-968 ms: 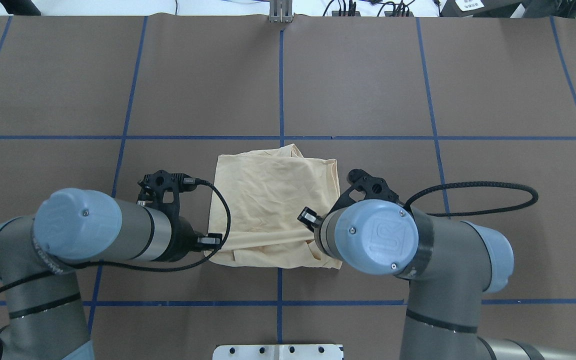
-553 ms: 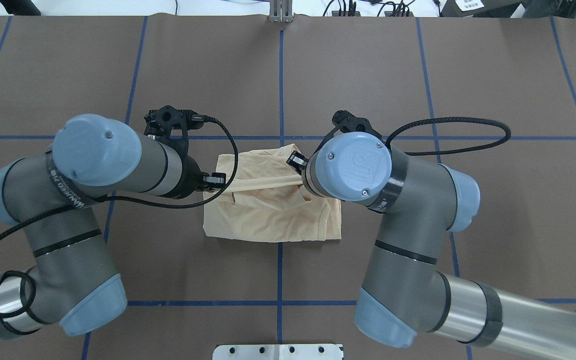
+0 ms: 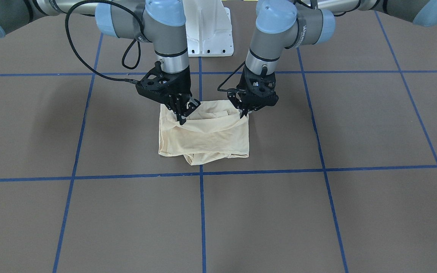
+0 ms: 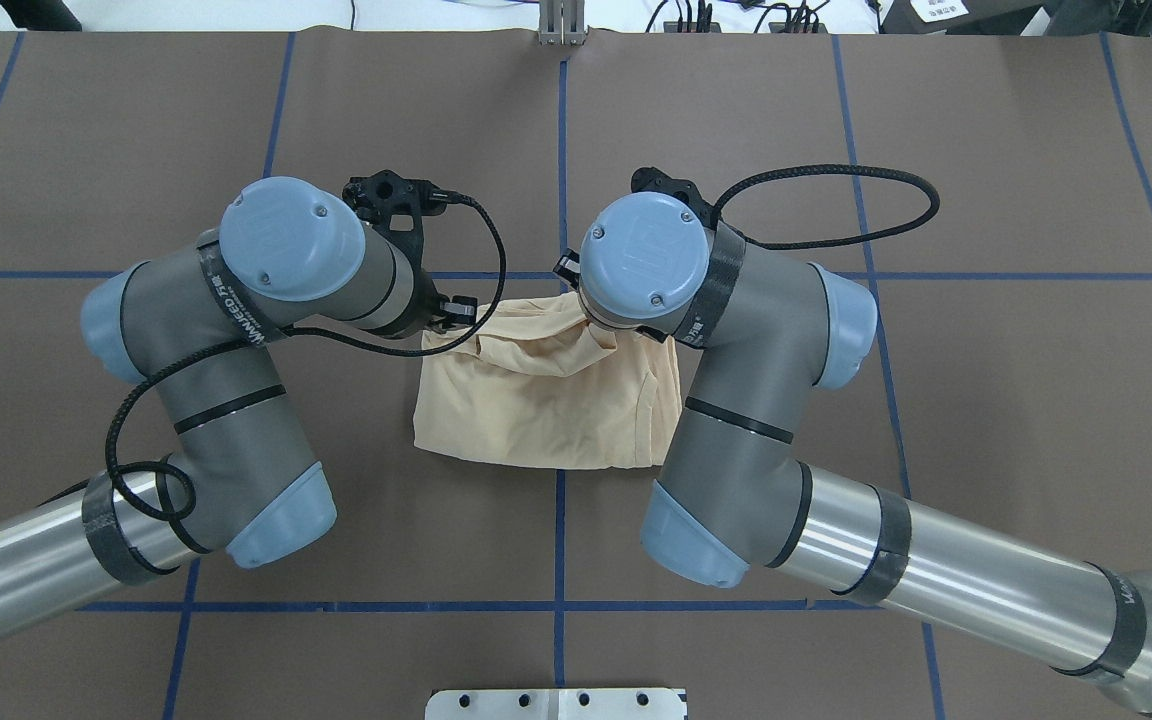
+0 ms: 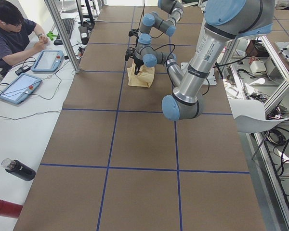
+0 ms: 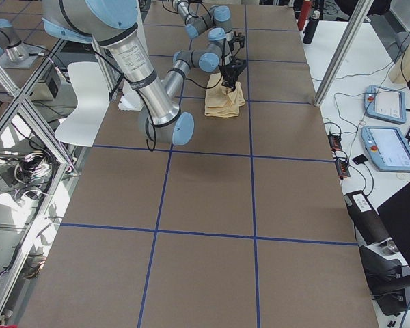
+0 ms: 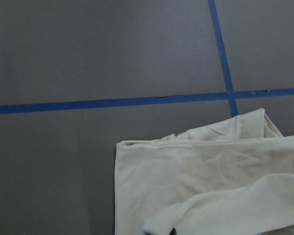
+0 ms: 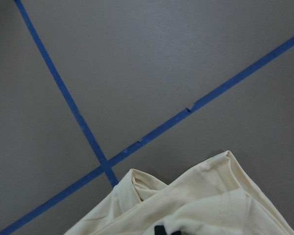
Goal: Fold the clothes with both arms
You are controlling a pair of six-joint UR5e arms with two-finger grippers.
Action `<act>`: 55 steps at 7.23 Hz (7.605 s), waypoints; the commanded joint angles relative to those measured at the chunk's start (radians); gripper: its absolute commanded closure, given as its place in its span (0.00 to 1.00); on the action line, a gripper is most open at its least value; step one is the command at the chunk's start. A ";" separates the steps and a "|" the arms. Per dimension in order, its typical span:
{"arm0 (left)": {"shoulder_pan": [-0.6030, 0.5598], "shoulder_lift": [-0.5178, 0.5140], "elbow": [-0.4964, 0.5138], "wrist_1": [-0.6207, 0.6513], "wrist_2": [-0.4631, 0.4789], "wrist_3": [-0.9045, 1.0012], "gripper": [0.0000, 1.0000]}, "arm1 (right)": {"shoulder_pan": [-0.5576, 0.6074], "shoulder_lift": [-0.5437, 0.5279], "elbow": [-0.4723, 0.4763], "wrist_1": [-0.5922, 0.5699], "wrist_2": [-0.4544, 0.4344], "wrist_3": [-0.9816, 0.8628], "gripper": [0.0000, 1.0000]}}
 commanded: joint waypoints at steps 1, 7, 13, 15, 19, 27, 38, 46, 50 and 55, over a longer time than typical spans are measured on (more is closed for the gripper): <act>-0.017 -0.004 0.082 -0.074 0.000 0.036 1.00 | 0.010 0.007 -0.068 0.073 0.008 -0.010 1.00; -0.190 0.052 0.086 -0.150 -0.185 0.383 0.00 | 0.081 0.059 -0.082 0.027 0.204 -0.116 0.00; -0.229 0.083 0.086 -0.151 -0.204 0.452 0.00 | -0.105 0.099 -0.201 0.020 0.005 -0.462 0.00; -0.229 0.108 0.076 -0.153 -0.204 0.449 0.00 | -0.093 0.119 -0.318 0.137 -0.056 -0.505 0.00; -0.229 0.116 0.069 -0.153 -0.204 0.449 0.00 | 0.074 0.225 -0.513 0.196 -0.052 -0.634 0.00; -0.271 0.254 -0.191 0.003 -0.205 0.549 0.00 | 0.273 -0.065 -0.122 0.057 0.306 -0.883 0.00; -0.950 0.712 -0.171 0.125 -0.466 1.302 0.00 | 1.048 -1.154 0.364 -0.028 0.693 -1.911 0.00; -0.959 0.766 -0.131 0.142 -0.540 1.158 0.00 | 1.052 -1.150 0.358 -0.026 0.693 -1.869 0.00; -0.956 0.780 -0.132 0.235 -0.535 1.162 0.00 | 1.052 -1.150 0.358 -0.026 0.693 -1.869 0.00; -0.953 0.760 -0.112 0.223 -0.517 1.162 0.00 | 1.052 -1.148 0.360 -0.026 0.695 -1.868 0.00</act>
